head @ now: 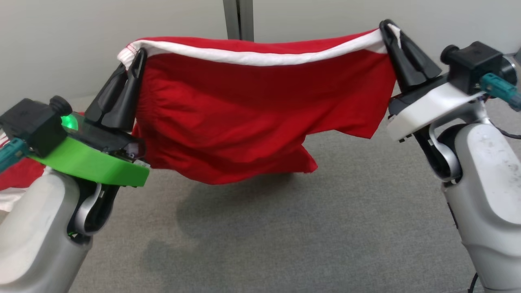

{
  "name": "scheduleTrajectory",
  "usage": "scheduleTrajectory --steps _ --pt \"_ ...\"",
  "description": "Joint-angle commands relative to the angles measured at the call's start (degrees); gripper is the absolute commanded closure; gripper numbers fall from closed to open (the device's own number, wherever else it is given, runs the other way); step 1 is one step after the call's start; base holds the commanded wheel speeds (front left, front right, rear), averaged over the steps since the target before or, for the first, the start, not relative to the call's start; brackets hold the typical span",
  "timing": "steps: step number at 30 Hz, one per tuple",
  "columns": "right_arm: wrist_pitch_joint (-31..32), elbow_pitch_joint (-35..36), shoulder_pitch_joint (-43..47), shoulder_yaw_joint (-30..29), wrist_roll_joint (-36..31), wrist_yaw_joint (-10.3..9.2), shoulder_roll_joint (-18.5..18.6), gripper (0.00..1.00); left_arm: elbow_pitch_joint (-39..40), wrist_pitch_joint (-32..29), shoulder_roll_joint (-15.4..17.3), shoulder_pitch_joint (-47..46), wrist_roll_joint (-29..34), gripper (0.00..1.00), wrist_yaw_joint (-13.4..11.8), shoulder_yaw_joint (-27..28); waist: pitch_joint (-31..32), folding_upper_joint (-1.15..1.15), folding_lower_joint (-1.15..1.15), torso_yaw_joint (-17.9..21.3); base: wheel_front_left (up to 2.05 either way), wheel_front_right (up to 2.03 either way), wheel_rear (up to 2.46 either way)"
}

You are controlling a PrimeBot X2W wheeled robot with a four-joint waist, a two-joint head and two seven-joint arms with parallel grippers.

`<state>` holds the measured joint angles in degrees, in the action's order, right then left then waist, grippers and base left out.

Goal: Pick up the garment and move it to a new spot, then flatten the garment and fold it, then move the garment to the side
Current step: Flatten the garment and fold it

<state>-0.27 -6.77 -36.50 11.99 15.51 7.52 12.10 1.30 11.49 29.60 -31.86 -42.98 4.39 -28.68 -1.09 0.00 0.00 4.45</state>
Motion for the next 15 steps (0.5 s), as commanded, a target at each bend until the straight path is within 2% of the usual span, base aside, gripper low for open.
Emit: scheduleTrajectory --steps 1,8,12,15 --pt "1.13 2.96 1.51 -0.82 0.5 -0.06 0.48 1.0 2.04 -0.84 0.98 0.62 -0.25 1.0 -0.65 0.42 3.49 0.0 0.0 1.93 0.0 0.0 0.0" --pt "9.09 19.08 5.09 -4.35 1.5 -0.06 0.28 1.0 12.31 -6.69 4.31 -1.66 -0.65 1.0 -2.66 1.14 3.95 0.0 0.0 3.32 0.0 0.0 0.0" --pt "12.81 22.78 5.2 -5.05 1.68 -0.06 0.29 1.0 13.39 -9.52 4.79 -2.99 -1.07 1.0 -3.09 0.64 2.46 0.0 0.0 3.86 0.0 0.0 0.0" --pt "13.9 22.58 4.57 -4.99 1.3 -0.06 -0.03 1.0 12.47 -11.5 5.41 -4.3 -0.46 1.0 -2.34 -0.4 0.27 0.0 0.0 4.22 0.0 0.0 0.0"
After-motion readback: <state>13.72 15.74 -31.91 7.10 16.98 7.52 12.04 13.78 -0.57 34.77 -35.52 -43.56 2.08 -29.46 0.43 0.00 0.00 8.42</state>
